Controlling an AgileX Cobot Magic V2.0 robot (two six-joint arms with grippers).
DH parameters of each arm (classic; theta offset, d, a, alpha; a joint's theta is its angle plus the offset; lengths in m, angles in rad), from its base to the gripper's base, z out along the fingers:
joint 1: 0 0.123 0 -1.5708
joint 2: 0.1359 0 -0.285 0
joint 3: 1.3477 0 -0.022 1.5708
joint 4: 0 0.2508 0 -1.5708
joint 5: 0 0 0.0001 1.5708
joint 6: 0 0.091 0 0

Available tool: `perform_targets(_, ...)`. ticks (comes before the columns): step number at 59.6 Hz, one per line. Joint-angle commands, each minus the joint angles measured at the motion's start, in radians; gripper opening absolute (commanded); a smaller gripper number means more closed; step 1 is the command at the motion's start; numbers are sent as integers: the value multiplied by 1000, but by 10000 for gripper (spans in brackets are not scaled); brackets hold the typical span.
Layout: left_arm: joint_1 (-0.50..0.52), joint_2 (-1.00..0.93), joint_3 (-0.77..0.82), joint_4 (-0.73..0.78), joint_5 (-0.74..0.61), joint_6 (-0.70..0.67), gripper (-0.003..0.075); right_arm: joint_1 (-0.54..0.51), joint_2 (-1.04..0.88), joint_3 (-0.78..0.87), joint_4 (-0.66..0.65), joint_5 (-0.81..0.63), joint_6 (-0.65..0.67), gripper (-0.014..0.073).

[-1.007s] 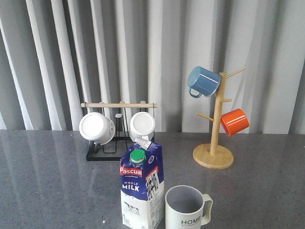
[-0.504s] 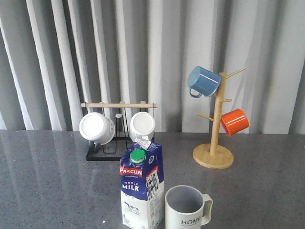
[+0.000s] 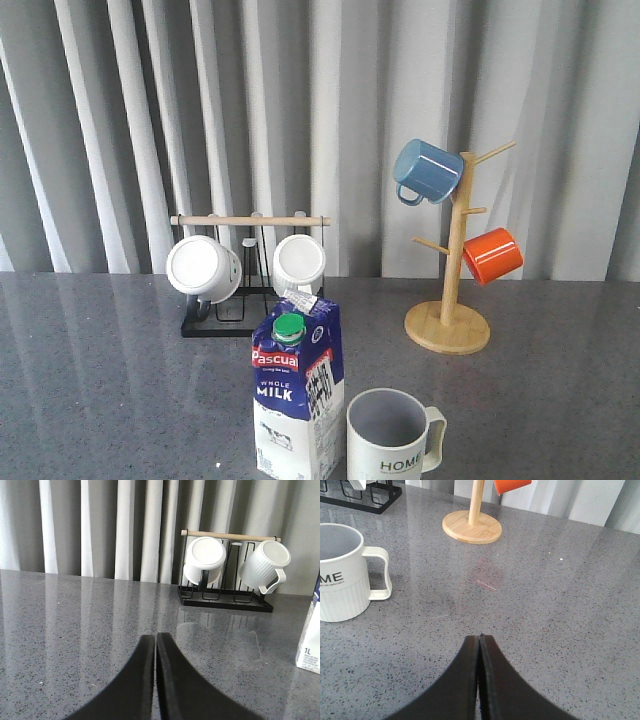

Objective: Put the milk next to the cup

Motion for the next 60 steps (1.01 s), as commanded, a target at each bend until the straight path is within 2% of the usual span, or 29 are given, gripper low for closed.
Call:
perform_targets(1,0,-13,-28,-2,-81,-11,-6,-2,1,-27,-33,-50,0,-4)
perform_targets(8,0,-13,-28,-2,-81,-11,-6,-17,-51,-27,-91,-19,-15,-4)
perform_targets(15,0,-13,-28,-2,-81,-11,-6,-122,-156,-27,-84,3,-13,-4)
perform_targets(28,0,-13,-28,-2,-81,-11,-6,-342,-326,-27,61,76,21,-4)
perform_targets(37,0,-13,-28,-2,-81,-11,-6,-418,-438,66,65,139,18,-4)
perform_targets(44,0,-13,-28,-2,-81,-11,-6,-421,-552,204,116,41,29,-4)
perform_targets(52,0,-12,-28,-2,-79,-11,-6,-420,-615,328,114,-189,47,-4)
perform_targets(60,0,-12,-28,-2,-79,-11,-6,-421,-615,393,117,-250,87,-4)
